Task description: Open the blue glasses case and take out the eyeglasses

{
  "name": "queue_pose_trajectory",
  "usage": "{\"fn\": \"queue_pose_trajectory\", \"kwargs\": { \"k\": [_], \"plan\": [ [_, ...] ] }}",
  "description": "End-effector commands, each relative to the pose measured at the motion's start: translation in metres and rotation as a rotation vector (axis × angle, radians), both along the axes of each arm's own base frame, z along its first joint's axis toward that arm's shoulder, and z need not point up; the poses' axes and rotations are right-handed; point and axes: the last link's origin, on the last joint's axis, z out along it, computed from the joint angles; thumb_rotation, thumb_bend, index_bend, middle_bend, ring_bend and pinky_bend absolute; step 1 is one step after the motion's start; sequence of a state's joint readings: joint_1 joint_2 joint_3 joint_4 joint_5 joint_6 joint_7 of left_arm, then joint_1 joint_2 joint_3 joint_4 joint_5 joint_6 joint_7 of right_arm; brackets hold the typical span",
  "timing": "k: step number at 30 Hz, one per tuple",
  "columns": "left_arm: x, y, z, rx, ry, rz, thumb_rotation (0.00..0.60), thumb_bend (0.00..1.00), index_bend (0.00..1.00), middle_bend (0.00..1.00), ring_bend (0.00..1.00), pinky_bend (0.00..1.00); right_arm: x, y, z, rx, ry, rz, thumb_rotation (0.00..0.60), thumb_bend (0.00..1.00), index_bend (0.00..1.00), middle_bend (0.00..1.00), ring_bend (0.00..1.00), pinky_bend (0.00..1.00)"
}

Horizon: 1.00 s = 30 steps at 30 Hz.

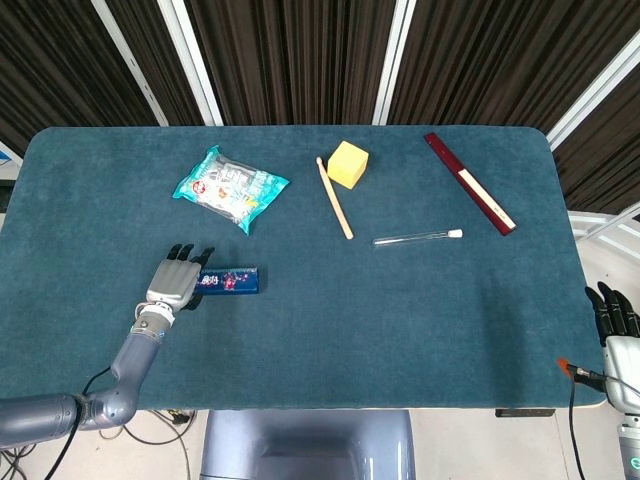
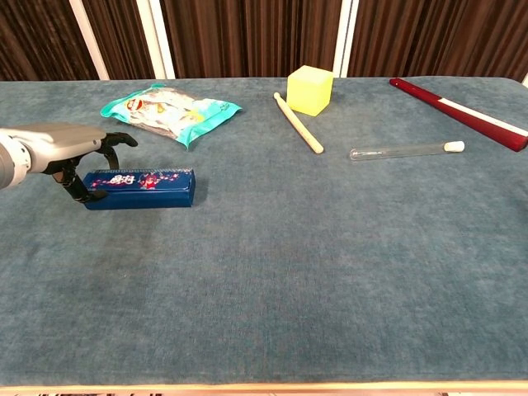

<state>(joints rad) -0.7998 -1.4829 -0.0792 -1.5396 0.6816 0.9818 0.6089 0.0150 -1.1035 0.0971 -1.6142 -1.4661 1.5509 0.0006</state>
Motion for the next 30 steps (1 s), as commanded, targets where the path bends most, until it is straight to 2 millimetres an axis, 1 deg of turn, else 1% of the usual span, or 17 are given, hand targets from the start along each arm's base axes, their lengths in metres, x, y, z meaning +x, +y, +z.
{"fn": "queue_pose_trajectory", "kwargs": {
  "k": [1, 9, 18, 21, 26, 30],
  "plan": [
    [0.0, 0.001, 0.002, 0.007, -0.004, -0.003, 0.6, 0.42, 0.04, 0.3, 0.0, 0.01, 0.0, 0.0, 0.0, 0.0, 0.0, 0.0, 0.6, 0.13, 0.0, 0.0, 0.0, 0.19],
    [0.005, 0.007, 0.004, 0.02, -0.02, -0.005, 0.6, 0.42, 0.05, 0.3, 0.0, 0.01, 0.0, 0.0, 0.0, 0.001, -0.003, 0.003, 0.6, 0.13, 0.0, 0.0, 0.0, 0.19],
    [0.007, 0.016, -0.007, 0.005, -0.043, 0.028, 0.6, 0.44, 0.05, 0.3, 0.0, 0.01, -0.001, -0.001, 0.0, -0.002, -0.002, -0.002, 0.6, 0.13, 0.0, 0.0, 0.0, 0.19],
    [0.008, 0.019, -0.01, 0.001, -0.042, 0.03, 0.6, 0.47, 0.05, 0.28, 0.0, 0.01, -0.001, -0.001, 0.001, -0.002, -0.003, -0.004, 0.6, 0.13, 0.0, 0.0, 0.0, 0.19],
    [0.009, 0.022, -0.011, 0.003, -0.045, 0.03, 0.6, 0.56, 0.04, 0.26, 0.0, 0.01, -0.001, -0.001, 0.0, 0.001, -0.003, -0.005, 0.6, 0.13, 0.0, 0.0, 0.0, 0.19],
    [0.01, 0.023, -0.01, 0.008, -0.047, 0.03, 0.6, 0.58, 0.04, 0.26, 0.0, 0.01, -0.001, -0.001, 0.0, 0.001, -0.006, -0.008, 0.6, 0.13, 0.0, 0.0, 0.0, 0.19]
  ]
}}
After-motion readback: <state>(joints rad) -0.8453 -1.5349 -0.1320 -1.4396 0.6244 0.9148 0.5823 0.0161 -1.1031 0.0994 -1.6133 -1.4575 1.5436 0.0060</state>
